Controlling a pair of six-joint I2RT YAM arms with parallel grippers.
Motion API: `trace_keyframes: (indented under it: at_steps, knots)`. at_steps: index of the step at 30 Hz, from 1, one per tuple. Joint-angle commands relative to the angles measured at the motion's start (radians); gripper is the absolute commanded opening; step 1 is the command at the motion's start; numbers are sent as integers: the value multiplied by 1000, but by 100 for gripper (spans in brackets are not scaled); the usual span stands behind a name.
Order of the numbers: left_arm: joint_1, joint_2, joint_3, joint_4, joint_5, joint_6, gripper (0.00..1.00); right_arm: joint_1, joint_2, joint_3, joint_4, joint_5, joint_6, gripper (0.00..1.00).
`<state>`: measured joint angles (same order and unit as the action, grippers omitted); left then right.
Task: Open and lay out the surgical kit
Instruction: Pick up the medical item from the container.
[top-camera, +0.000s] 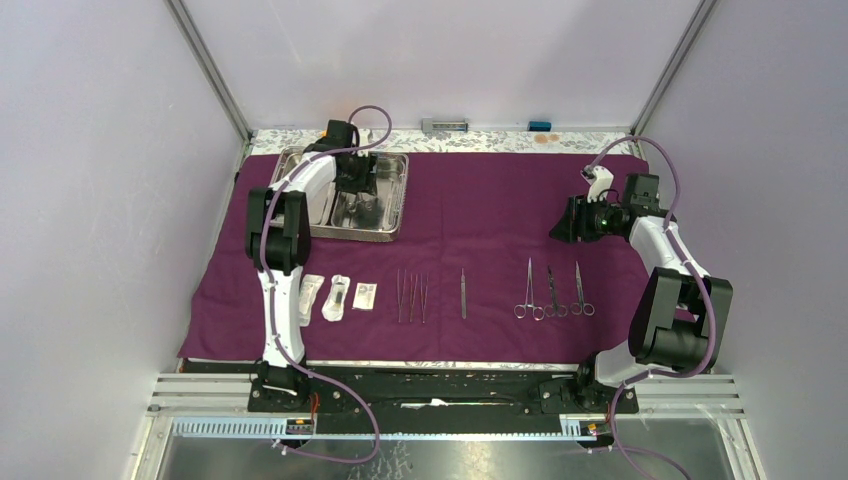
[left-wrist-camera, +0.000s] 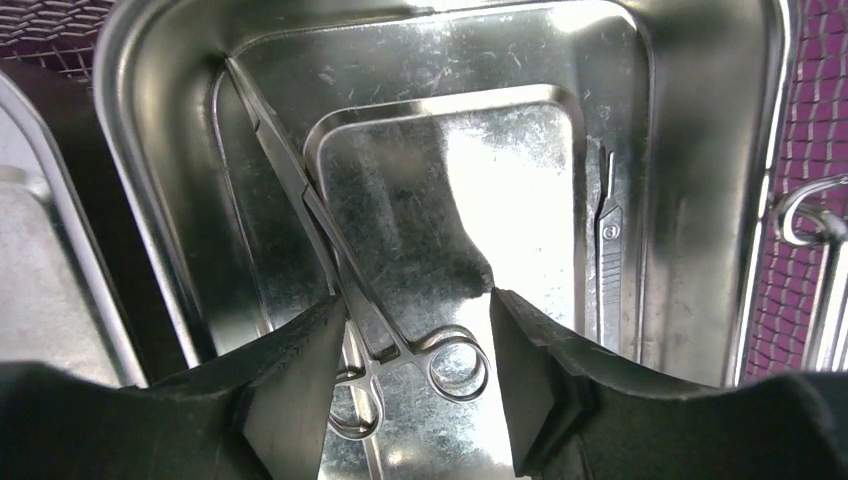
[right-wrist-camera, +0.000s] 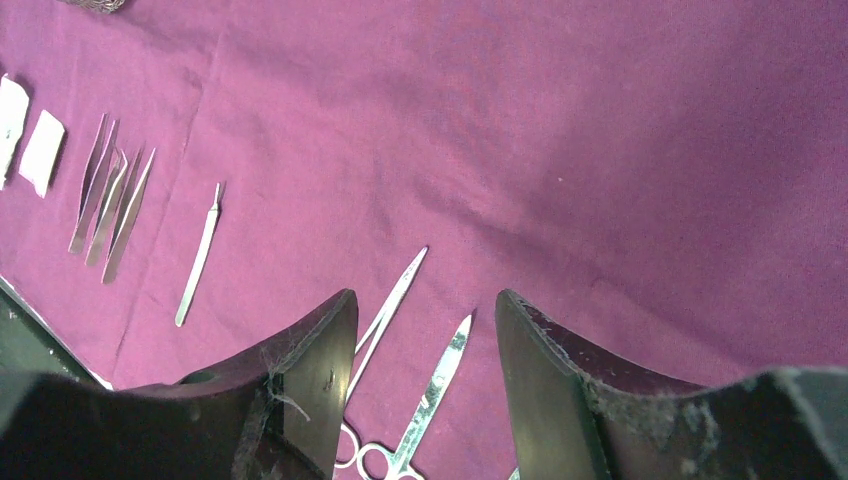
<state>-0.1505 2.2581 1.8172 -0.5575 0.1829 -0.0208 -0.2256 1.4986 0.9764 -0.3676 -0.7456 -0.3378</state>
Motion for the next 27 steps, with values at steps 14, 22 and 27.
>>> trace_keyframes:
  at_steps: [14, 22, 27]
  knots:
    - [-29, 61, 59, 59, 58, 5, 50, 6, -6, 4, 3, 2, -20, 60]
    - [-63, 70, 81, 58, -16, 115, 49, 6, 16, 15, -8, 3, -21, 60]
    - [-64, 55, 76, 38, -68, 84, 47, 6, 21, 14, -8, 6, -23, 60]
